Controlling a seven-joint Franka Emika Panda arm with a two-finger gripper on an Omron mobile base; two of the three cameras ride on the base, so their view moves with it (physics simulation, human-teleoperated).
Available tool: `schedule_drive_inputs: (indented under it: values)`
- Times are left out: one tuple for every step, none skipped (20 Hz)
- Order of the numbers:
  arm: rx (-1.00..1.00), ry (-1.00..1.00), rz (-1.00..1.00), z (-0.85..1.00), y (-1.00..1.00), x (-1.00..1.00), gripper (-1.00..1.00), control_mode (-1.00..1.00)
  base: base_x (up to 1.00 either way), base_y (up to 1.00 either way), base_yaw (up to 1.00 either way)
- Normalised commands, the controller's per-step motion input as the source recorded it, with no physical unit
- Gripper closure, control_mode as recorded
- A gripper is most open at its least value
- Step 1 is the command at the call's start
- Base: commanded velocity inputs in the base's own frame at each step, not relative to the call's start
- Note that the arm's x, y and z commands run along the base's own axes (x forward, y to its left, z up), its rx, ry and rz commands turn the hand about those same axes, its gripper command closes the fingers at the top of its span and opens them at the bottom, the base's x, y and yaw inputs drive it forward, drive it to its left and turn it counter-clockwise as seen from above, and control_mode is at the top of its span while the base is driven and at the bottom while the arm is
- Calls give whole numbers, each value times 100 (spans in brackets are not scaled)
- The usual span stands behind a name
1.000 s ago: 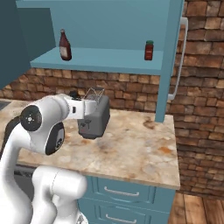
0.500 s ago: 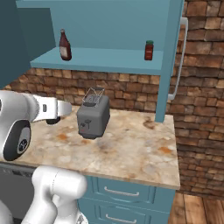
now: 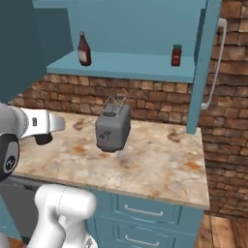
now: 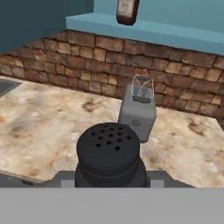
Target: Collect the paprika, ketchup, and shaker from the cabinet and place them next to the stove.
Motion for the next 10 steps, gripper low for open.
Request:
schedule_drive_inputs:
  values:
    - [0,0,0,0,0,0,100,100,-62,57,24]
    - [0,0,0,0,0,0,100,100,-66,58,27]
    - [0,0,0,0,0,0,100,100,-67,64,28]
    - [0,0,0,0,0,0,100,100,-68,69,30]
    - [0,0,0,0,0,0,100,100,-68,78,33]
    - [0,0,0,0,0,0,100,100,-63,86,37]
    - [0,0,0,0,0,0,100,100,-56,93,39]
    - [0,0,0,0,0,0,100,100,-50,95,41]
    - [0,0,0,0,0,0,100,100,-41,100,42]
    - [0,0,0,0,0,0,100,100,-25,100,42]
